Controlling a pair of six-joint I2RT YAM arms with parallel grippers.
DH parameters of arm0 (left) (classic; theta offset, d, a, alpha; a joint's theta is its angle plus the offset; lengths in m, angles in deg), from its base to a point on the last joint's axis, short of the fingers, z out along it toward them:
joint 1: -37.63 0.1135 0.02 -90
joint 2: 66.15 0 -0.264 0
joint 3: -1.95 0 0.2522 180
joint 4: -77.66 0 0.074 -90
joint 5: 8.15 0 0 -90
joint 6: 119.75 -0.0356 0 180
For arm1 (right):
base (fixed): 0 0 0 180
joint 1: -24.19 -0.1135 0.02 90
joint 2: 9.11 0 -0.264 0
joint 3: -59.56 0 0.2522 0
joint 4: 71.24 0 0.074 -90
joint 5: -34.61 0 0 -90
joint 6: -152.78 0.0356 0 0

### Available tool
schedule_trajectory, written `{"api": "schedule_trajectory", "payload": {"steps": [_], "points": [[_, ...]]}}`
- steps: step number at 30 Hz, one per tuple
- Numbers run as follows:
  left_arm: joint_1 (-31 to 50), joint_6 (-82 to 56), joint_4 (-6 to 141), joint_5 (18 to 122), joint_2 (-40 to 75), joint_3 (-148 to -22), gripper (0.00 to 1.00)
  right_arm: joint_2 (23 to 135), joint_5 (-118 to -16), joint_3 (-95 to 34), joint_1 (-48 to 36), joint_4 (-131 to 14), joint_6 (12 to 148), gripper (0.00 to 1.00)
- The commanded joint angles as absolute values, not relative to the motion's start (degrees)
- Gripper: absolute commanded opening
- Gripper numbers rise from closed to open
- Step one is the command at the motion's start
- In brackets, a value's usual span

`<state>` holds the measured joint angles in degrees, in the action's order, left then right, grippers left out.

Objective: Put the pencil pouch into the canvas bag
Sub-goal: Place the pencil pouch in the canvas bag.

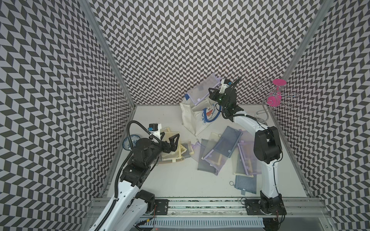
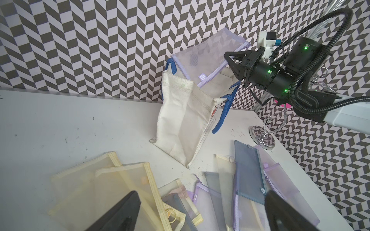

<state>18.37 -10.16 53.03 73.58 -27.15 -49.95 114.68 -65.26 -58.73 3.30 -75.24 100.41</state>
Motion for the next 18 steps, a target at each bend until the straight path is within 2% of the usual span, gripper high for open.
{"api": "schedule_trajectory", "payload": {"steps": [1,18], "points": [[19.1,-9.7,53.5,73.0,-27.0,-49.5,0.97,113.6,-65.7,-57.3,2.9,-78.3,99.2,0.00],[20.6,-9.6,53.6,72.2,-26.6,-49.2,0.97,109.7,-66.9,-58.1,2.9,-72.3,93.3,0.00]]}}
